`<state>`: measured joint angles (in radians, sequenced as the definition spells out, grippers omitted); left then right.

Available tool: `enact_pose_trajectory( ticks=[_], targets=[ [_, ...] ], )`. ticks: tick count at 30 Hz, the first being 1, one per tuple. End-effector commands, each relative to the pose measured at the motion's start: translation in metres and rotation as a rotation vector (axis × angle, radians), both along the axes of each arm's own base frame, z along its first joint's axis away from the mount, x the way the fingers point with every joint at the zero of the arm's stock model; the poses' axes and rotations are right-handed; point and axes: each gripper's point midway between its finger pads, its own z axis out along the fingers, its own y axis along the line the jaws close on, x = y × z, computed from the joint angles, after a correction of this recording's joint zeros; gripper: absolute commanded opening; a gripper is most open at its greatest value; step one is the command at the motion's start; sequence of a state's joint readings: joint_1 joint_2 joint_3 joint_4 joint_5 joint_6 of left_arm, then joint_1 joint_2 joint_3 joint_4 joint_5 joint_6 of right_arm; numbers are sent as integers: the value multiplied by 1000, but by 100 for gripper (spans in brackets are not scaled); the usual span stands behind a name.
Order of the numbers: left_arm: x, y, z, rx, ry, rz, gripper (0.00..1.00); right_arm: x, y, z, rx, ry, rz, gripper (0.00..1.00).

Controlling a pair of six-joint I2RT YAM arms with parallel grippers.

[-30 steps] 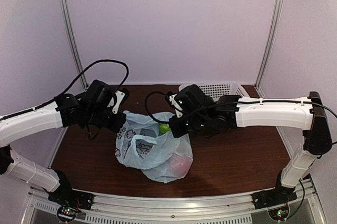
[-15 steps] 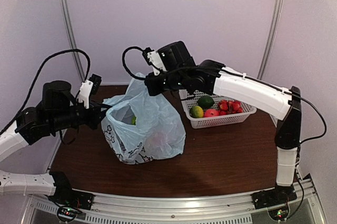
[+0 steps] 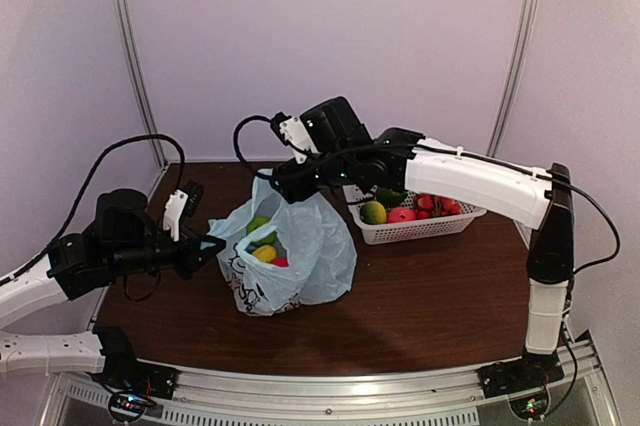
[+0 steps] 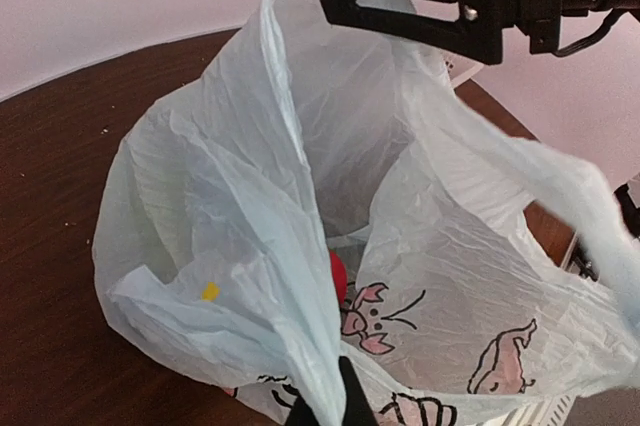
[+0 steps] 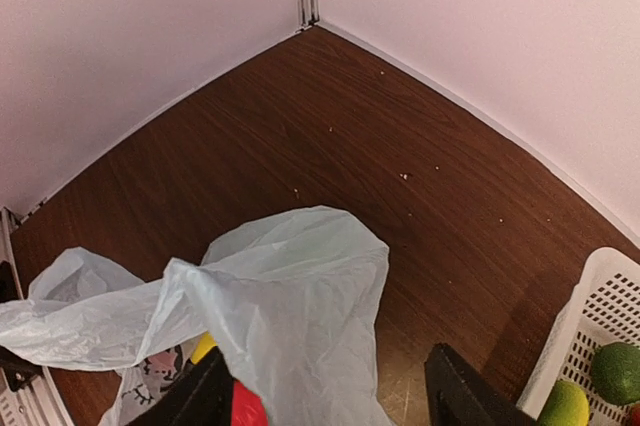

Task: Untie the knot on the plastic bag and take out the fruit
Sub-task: Move the takeout bag to the center of the board, then use the gripper to take the takeout bag.

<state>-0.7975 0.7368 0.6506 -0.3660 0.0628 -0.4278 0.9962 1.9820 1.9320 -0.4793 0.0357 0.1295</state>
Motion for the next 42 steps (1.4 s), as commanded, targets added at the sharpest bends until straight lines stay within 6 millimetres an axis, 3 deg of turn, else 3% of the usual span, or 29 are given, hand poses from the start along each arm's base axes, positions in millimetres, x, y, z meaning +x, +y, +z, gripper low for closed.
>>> enact_pose_trajectory(
  ticks=[1, 6, 9, 12, 15, 19, 23, 27, 34, 42],
  targets=[
    [6, -2, 20, -89, -52, 23, 0, -11, -32, 64, 63, -76, -38, 74],
    [16, 10, 22, -81, -78, 114, 0, -43, -30, 99, 131, -91, 37, 87],
    [18, 13, 20, -78, -69, 135, 0, -65, -13, 100, 149, -72, 107, 86],
    [18, 13, 20, -83, -64, 138, 0, -88, 11, 88, 176, -5, 193, 82],
    [18, 14, 20, -86, -66, 145, 0, -101, 30, 57, 168, 67, 219, 77],
    [18, 18, 19, -89, -69, 159, 0, -101, 44, 4, 119, 163, 183, 69],
    [16, 26, 18, -82, -82, 184, 0, -82, 34, -58, 3, 188, 42, 65],
    [15, 33, 18, -70, -100, 196, 0, -75, 22, -110, -101, 214, -34, 64],
    [13, 37, 23, -39, -146, 185, 0, -64, 16, -160, -152, 269, -86, 70],
    [10, 41, 25, -26, -169, 178, 0, -42, 20, -191, -190, 286, -134, 79]
  ],
)
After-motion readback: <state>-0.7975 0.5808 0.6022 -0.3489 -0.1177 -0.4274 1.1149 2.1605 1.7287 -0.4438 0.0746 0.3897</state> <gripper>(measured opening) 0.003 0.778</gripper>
